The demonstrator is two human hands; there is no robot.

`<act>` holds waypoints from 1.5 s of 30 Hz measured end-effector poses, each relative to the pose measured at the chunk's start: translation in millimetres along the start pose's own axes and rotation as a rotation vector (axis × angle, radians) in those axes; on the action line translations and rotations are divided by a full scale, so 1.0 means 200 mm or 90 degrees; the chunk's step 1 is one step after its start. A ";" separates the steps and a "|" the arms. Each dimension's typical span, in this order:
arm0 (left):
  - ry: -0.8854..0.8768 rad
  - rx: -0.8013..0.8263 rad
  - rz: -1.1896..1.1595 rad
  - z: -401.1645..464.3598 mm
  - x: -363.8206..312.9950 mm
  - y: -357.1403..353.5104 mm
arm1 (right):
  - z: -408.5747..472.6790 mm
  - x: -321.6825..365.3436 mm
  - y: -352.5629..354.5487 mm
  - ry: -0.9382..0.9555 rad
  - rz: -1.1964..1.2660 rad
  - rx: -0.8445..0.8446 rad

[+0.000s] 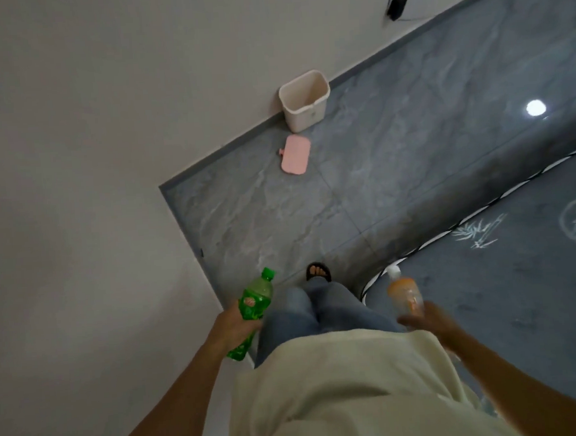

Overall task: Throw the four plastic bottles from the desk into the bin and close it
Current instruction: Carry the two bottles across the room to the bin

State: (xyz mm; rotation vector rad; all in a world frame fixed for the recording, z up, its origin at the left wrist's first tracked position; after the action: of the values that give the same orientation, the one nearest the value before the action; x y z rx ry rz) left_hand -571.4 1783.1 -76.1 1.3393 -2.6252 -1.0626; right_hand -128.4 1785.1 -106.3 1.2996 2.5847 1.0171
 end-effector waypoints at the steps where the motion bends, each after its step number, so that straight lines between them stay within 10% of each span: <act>1: 0.002 0.004 0.024 0.04 -0.02 0.02 | 0.06 0.09 0.05 0.005 0.018 -0.021; 14: 0.117 0.051 0.026 0.59 -0.58 0.33 | 0.72 1.08 0.59 0.083 0.061 -0.067; 32: -0.099 0.077 -0.004 1.39 -2.54 0.46 | 1.31 1.00 1.30 -0.129 0.028 -0.019; 45: 0.200 0.006 -0.097 1.34 -2.28 0.31 | 2.04 2.09 1.88 0.127 -0.187 0.038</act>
State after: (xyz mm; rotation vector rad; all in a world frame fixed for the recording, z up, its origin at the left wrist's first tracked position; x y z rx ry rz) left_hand -406.1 2286.6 -118.6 1.5829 -2.3356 -0.7762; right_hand 3.9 2466.0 -111.1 0.8277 2.8607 1.0681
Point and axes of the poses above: each hand's wrist, its own z-axis towards the middle knuckle, its own y-axis out of the back of the hand, x = y × z, the point moved 6 cm from there along z, towards the middle knuckle, and after that the axes turned 12 degrees about -x, right-handed, at the moved point
